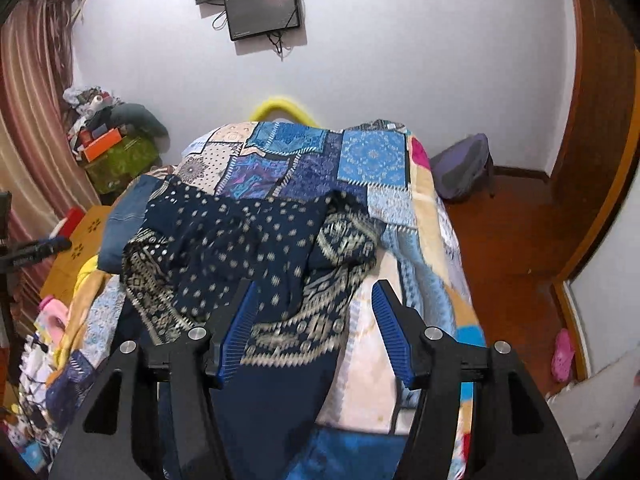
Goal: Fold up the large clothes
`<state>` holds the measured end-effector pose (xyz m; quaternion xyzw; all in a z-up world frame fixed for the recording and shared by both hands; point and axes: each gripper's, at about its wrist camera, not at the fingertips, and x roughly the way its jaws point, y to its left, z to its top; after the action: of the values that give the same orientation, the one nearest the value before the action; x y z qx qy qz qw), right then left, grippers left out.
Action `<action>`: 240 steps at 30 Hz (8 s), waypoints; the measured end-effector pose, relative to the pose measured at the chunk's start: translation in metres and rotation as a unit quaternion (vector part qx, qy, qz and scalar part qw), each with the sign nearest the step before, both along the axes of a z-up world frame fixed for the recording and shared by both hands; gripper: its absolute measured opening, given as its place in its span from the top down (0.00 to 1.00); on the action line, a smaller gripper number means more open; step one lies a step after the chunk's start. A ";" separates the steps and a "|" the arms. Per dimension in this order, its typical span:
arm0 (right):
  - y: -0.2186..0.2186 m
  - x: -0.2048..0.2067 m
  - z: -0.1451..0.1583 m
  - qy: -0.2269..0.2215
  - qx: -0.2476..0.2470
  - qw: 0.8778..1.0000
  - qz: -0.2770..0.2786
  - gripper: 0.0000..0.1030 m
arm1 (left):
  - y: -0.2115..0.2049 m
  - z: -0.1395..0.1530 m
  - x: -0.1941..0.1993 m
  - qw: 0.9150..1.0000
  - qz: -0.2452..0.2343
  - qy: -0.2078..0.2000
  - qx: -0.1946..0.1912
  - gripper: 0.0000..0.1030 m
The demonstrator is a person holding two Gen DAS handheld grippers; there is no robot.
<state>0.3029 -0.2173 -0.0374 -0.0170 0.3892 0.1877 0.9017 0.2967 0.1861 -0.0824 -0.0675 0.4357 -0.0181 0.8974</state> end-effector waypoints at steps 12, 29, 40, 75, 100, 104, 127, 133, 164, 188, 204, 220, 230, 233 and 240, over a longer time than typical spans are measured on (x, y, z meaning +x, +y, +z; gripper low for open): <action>0.012 -0.046 -0.067 0.070 -0.054 0.996 0.019 0.46 | 0.008 -0.115 -0.062 0.989 0.021 0.132 -0.057 0.47; -0.005 -0.067 -0.131 0.194 0.059 0.979 0.001 0.44 | 0.014 -0.212 -0.086 0.954 0.096 0.183 -0.215 0.47; 0.019 -0.077 -0.123 0.120 0.023 0.992 0.012 0.57 | -0.016 -0.197 -0.073 0.962 0.065 0.160 -0.210 0.85; 0.010 0.135 -0.048 0.010 0.147 0.987 -0.067 0.93 | 0.009 0.010 0.148 0.986 0.041 -0.090 -0.137 0.89; 0.013 0.165 -0.096 0.097 0.070 0.991 -0.055 0.88 | 0.009 -0.056 0.181 0.999 0.029 0.009 -0.044 0.83; 0.025 0.139 -0.077 0.053 0.013 0.998 -0.017 0.84 | -0.005 -0.044 0.166 1.000 0.011 0.001 -0.018 0.81; 0.075 0.086 -0.099 0.090 -0.003 0.993 0.076 0.69 | -0.026 -0.036 0.132 1.000 -0.007 -0.002 0.003 0.50; 0.089 0.088 -0.116 0.111 -0.019 0.989 0.094 0.69 | -0.055 -0.086 0.134 0.998 -0.043 0.050 0.020 0.50; 0.088 0.211 -0.061 0.072 0.044 0.996 -0.013 0.69 | -0.043 -0.024 0.262 0.992 0.047 -0.032 0.115 0.43; 0.094 0.101 -0.066 0.078 -0.040 0.993 0.083 0.57 | -0.010 -0.049 0.137 0.998 0.065 0.018 0.010 0.37; 0.122 0.133 -0.105 0.085 -0.072 0.990 0.092 0.57 | 0.024 -0.064 0.248 0.997 0.063 0.028 0.036 0.37; 0.111 0.124 -0.096 0.085 -0.057 0.991 0.081 0.57 | 0.060 -0.036 0.188 0.990 0.140 -0.021 0.005 0.37; 0.112 0.094 -0.059 0.058 -0.047 0.993 0.095 0.57 | 0.047 -0.035 0.111 0.990 0.124 -0.011 -0.069 0.37; 0.113 0.089 -0.055 0.055 -0.042 0.993 0.097 0.57 | 0.043 -0.051 0.094 0.986 0.121 0.006 -0.111 0.37; 0.118 0.079 -0.058 0.055 -0.050 0.991 0.108 0.57 | 0.040 -0.105 0.073 0.965 0.128 0.043 -0.224 0.36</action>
<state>0.3820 -0.0994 -0.0951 -0.0941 0.4427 0.2651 0.8514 0.3697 0.2260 -0.1878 -0.3232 0.4467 0.0028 0.8343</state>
